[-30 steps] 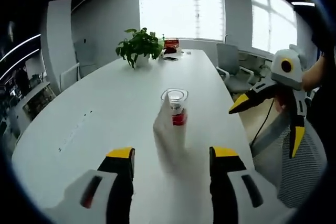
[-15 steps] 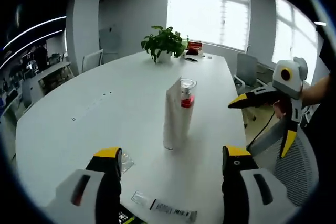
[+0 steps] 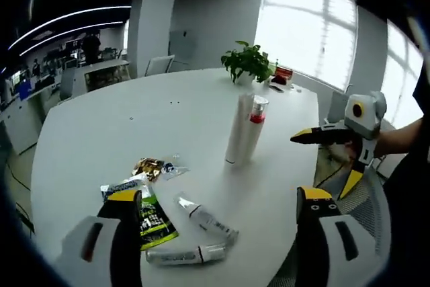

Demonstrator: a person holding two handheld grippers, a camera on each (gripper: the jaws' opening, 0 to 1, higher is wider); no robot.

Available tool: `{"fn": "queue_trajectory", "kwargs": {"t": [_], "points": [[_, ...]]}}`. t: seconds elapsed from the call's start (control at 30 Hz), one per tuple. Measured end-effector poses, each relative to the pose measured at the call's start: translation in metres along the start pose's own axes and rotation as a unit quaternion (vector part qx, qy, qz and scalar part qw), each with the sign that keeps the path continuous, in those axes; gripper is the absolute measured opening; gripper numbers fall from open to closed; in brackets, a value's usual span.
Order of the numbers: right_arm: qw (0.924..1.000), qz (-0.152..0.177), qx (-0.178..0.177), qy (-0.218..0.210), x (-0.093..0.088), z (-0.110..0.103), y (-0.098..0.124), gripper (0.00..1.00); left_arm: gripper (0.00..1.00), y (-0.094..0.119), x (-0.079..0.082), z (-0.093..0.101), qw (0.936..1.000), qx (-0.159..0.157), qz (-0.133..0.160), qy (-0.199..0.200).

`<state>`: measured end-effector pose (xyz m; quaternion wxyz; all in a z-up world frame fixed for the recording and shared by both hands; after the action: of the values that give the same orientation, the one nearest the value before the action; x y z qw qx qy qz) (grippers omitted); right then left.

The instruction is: Arrange the skincare products in the storage area until every visible bottle or jar stands upright without overlapping.

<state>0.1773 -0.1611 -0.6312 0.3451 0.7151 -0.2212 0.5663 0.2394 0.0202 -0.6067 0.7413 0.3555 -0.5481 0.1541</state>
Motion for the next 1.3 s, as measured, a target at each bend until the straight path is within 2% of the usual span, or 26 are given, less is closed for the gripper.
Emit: {"fn": "queue_trajectory", "kwargs": {"t": [0.2, 0.23, 0.53, 0.67, 0.83, 0.97, 1.3], "points": [[1.0, -0.005, 0.006, 0.003, -0.001, -0.004, 0.001, 0.99, 0.97, 0.028, -0.023, 0.001, 0.9987, 0.034, -0.005, 0.037], [1.0, -0.004, 0.005, 0.001, -0.001, -0.003, 0.001, 0.99, 0.98, 0.033, -0.029, -0.002, 0.9984, 0.04, -0.006, 0.04], [1.0, -0.007, 0.006, -0.001, -0.001, -0.004, 0.002, 0.98, 0.99, 0.069, -0.057, 0.013, 0.9948, 0.081, -0.007, 0.062], [1.0, -0.007, 0.004, -0.004, -0.002, -0.003, 0.003, 0.98, 0.98, 0.082, -0.07, 0.017, 0.9932, 0.094, -0.019, 0.067], [0.9999, -0.012, 0.003, -0.004, -0.004, -0.003, 0.002, 0.97, 0.97, 0.09, -0.077, 0.013, 0.9906, 0.11, -0.017, 0.08], [0.9999, -0.015, 0.006, -0.002, -0.005, -0.003, 0.002, 0.97, 0.97, 0.089, -0.069, 0.011, 0.9903, 0.112, -0.002, 0.082], [0.9997, -0.021, 0.005, -0.007, -0.006, -0.004, 0.003, 0.96, 0.96, 0.093, -0.072, 0.006, 0.9908, 0.111, -0.007, 0.077]]}}
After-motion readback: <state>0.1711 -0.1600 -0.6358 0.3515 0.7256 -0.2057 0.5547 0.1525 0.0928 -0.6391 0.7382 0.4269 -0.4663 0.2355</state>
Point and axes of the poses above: the point that each gripper's makers call its tool centre point, and the gripper's own axes: y roughly backward along the fingers, z roughly to its right, x roughly out of its top, the point moved 3 cm from there along y, roughly backward along the fingers, and after that the axes turned 10 degrees about z, right-handed, at the moved point
